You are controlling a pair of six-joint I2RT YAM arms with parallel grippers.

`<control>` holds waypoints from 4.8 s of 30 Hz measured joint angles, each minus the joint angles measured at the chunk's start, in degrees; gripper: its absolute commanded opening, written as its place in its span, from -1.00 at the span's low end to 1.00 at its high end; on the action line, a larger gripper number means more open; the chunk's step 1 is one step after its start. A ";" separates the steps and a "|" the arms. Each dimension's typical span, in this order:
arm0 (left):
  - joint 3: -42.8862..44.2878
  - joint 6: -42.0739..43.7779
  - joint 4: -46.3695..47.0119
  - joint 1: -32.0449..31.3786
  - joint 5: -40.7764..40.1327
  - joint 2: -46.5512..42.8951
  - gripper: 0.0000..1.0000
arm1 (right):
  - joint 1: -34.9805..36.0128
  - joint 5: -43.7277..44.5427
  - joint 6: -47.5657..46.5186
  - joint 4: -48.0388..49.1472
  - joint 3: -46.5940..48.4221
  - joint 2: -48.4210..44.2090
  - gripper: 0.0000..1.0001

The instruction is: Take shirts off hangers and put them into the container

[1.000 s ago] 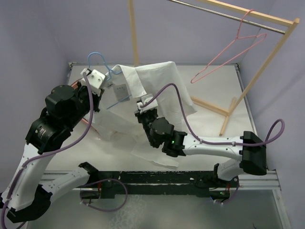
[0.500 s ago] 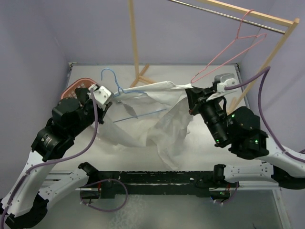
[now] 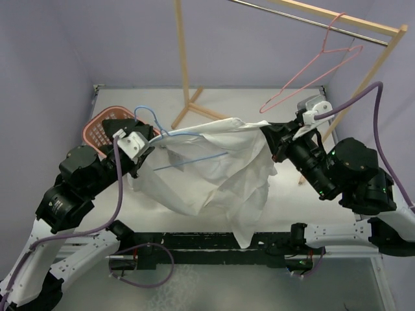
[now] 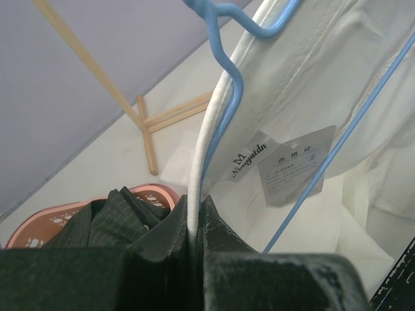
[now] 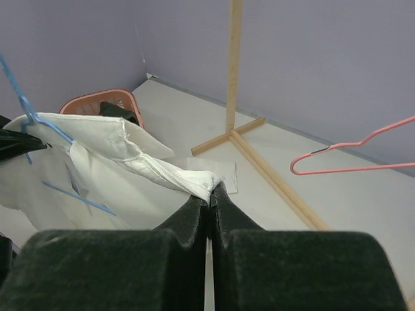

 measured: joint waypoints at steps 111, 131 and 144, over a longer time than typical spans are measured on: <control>22.34 -4.46 -31.93 -2.51 16.26 5.27 -1.00 | -0.50 5.40 -1.01 -13.92 6.93 1.86 0.42; 22.64 -6.40 -32.79 -2.51 11.87 6.78 -1.00 | -0.50 -22.25 3.28 -9.33 -21.57 -8.39 0.15; 22.64 -6.88 -32.79 -2.51 11.87 6.45 -1.00 | -0.50 -14.43 3.17 6.14 -29.09 -10.97 0.19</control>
